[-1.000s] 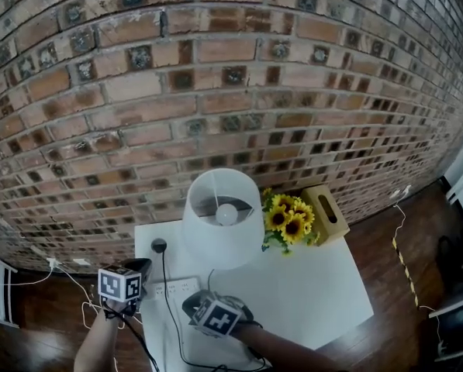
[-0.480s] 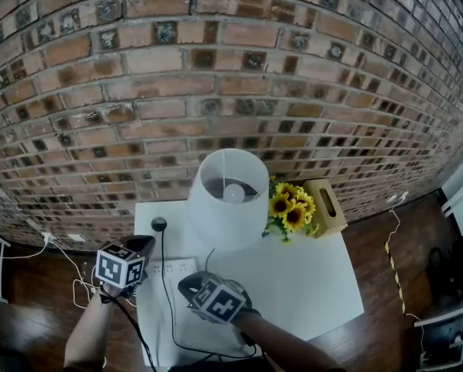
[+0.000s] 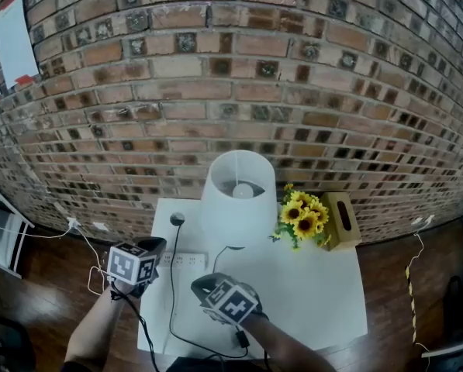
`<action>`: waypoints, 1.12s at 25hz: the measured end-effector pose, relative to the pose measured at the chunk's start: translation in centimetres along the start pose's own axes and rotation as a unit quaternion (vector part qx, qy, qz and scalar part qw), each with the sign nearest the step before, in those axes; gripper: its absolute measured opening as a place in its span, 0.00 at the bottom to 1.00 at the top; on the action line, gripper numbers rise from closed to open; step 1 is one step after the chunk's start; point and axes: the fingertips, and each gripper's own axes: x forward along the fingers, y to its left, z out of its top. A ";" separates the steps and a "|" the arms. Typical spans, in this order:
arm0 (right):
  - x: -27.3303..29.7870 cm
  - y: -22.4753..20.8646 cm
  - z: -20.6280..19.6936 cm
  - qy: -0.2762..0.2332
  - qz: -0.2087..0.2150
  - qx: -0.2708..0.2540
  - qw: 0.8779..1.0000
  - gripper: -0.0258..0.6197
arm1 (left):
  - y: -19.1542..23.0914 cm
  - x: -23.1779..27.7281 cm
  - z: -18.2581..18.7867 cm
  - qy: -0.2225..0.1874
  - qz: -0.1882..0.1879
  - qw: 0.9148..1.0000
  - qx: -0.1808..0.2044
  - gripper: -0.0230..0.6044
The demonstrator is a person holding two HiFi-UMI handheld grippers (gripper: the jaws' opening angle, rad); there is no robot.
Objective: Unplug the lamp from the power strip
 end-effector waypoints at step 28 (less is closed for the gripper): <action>-3.6 6.6 -2.7 -0.018 0.090 -0.101 0.991 0.02 | -8.9 -12.1 -3.6 -0.024 0.132 0.991 0.016 0.05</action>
